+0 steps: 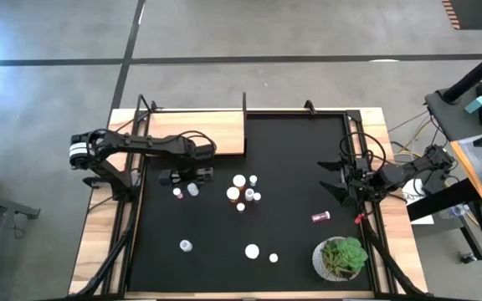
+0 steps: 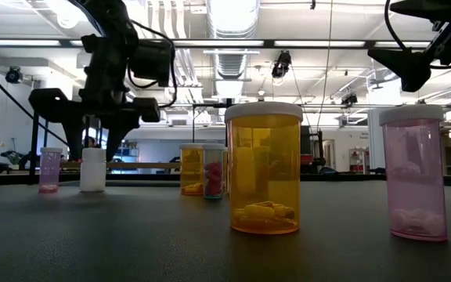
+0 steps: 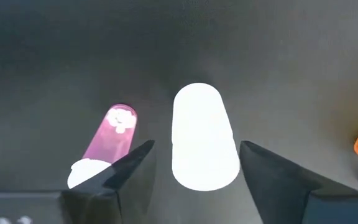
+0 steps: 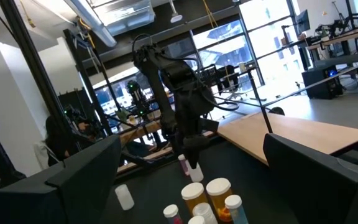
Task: Pick and place medicine bottles onto shelf by color
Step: Put the top left white pill bottle on the shelf
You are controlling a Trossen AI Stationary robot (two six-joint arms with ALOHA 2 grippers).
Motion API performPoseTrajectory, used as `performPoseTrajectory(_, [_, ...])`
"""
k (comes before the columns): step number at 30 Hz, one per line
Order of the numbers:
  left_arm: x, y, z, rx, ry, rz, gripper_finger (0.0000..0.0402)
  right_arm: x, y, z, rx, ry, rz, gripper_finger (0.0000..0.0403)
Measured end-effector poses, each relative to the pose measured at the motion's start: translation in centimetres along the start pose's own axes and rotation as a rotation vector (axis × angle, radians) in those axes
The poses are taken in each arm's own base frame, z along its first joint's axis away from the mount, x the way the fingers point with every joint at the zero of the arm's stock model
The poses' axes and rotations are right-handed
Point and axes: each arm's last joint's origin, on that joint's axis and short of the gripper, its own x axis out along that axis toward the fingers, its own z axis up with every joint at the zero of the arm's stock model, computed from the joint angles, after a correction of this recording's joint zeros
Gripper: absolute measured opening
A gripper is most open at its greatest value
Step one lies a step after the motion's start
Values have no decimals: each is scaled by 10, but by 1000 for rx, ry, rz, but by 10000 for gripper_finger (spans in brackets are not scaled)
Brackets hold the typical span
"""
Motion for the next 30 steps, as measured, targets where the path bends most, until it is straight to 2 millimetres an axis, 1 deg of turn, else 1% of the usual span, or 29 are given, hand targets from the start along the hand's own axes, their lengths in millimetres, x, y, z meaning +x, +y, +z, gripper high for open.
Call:
performPoseTrajectory(7, [1,0,-2,15,3,2,136,0,0,0,0,0,0,384])
performPoseTrajectory(9, [1,0,-2,14,5,2,122,0,0,0,0,0,0,384])
performPoseTrajectory(12, [0,0,-2,16,7,-2,120,0,0,0,0,0,0,384])
performPoseTrajectory(17, [-8,0,-1,7,-4,-7,138,0,0,0,0,0,0,384])
performPoseTrajectory(21, [-17,-1,3,-6,-32,-37,131,0,0,0,0,0,0,384])
performPoseTrajectory(25, [-33,-3,10,-8,-81,-50,123,0,0,0,0,0,0,384])
performPoseTrajectory(30, [-61,-4,26,-54,-186,-39,122,0,0,0,0,0,0,384])
